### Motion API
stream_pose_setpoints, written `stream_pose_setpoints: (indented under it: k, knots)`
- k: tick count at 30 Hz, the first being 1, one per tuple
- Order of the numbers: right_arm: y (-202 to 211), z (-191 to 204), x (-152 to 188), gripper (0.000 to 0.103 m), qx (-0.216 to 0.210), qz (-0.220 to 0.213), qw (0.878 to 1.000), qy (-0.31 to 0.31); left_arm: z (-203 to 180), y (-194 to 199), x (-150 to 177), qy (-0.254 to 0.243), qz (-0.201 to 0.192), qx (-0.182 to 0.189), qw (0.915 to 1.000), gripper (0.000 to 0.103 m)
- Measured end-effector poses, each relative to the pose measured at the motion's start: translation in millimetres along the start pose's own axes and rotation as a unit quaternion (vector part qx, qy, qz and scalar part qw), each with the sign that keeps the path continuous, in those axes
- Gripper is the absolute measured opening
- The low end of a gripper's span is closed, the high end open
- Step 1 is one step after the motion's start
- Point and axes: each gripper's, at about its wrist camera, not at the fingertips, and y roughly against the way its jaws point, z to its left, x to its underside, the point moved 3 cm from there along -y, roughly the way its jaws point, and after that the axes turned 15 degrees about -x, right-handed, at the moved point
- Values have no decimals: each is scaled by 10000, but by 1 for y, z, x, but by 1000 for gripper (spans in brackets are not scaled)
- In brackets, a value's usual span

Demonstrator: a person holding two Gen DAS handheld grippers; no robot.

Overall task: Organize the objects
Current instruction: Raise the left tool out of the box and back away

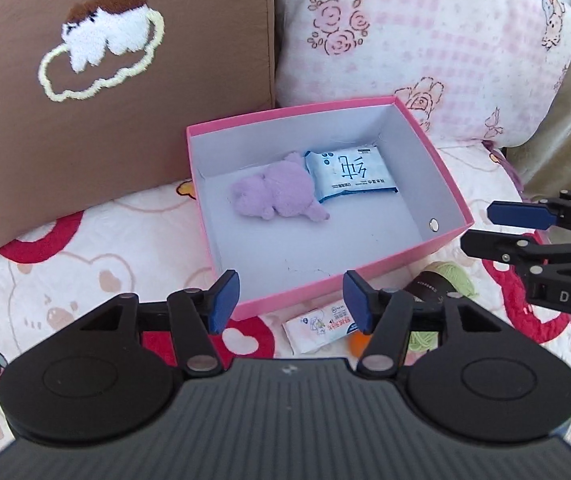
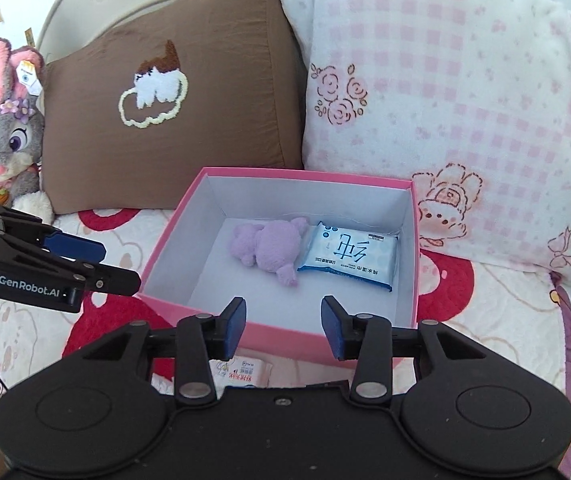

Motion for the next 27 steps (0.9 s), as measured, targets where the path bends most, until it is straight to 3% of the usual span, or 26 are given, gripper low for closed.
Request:
stream_pose_setpoints:
  k: [3, 7, 15, 19, 27]
  knots:
    - [12, 8, 7, 53, -7, 35, 9999, 98, 8, 12, 8, 225, -165, -187, 9994, 62]
    - [26, 18, 15, 54, -51, 33, 9998, 182, 10, 26, 19, 127, -306, -360, 9988, 63]
    - [45, 39, 34, 62, 29, 50, 9991, 427, -6, 51, 43, -57, -395, -190, 9990, 68]
    - [50, 48, 45, 63, -45, 276, 9978, 604, -15, 63, 49, -242, -551, -324, 9977, 73]
    - [68, 58, 59, 66, -54, 231, 9972, 709, -26, 80, 64, -414, -602, -304, 9969, 75]
